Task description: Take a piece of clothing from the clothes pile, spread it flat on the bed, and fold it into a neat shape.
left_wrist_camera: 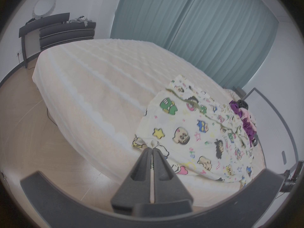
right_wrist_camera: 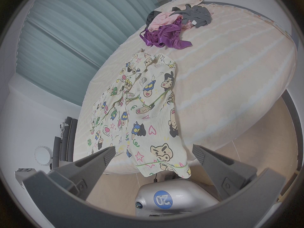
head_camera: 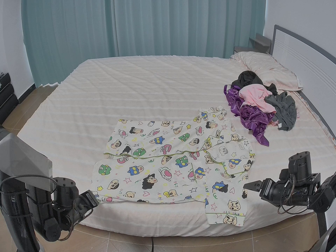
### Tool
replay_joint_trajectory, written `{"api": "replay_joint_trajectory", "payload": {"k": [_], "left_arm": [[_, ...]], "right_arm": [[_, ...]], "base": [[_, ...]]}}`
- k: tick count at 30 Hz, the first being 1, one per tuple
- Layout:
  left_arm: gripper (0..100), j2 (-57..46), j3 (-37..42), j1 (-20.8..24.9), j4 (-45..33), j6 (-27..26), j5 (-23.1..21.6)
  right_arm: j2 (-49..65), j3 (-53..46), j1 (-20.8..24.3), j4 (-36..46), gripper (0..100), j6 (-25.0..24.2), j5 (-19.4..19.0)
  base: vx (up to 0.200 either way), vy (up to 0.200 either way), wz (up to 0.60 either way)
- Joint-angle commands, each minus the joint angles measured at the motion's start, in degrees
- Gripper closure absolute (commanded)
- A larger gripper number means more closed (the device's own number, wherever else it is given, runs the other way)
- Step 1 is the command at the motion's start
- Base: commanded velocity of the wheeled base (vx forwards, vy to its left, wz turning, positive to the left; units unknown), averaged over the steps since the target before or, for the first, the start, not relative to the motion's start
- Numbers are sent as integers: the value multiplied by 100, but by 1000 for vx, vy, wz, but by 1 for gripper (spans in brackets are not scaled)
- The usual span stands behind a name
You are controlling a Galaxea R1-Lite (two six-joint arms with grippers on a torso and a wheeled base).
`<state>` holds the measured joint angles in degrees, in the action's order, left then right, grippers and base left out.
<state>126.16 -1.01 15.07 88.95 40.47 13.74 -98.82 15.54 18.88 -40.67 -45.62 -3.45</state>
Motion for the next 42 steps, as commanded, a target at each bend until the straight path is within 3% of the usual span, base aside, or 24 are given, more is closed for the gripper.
{"api": "replay_joint_trajectory", "payload": {"k": [1, 11, 20, 21, 29, 38, 42], "left_arm": [[100, -830, 101, -92, 105, -39, 15], [100, -1674, 101, -162, 105, -110, -20], [100, -505, 101, -171, 96, -110, -179], [0, -408, 101, -171, 105, -110, -214], [0, 67, 101, -188, -98, 22, -820], [0, 339, 101, -92, -98, 224, -882], [0, 383, 101, 172, -106, 514, -873]], "right_arm": [[12, 1, 1, -3, 0, 0, 2], [-59, -25, 10, -3, 0, -26, 2], [-32, -122, 19, -3, 0, -35, -7], [-32, -122, 28, -3, 0, -26, 2], [-59, -192, 72, -3, 0, -17, 2], [-50, -201, 80, -3, 0, -17, 2], [-50, -201, 80, -3, 0, -9, 2]], "base": [[0, 0, 0], [0, 0, 0], [0, 0, 0], [0, 0, 0], [0, 0, 0], [0, 0, 0], [0, 0, 0]]}}
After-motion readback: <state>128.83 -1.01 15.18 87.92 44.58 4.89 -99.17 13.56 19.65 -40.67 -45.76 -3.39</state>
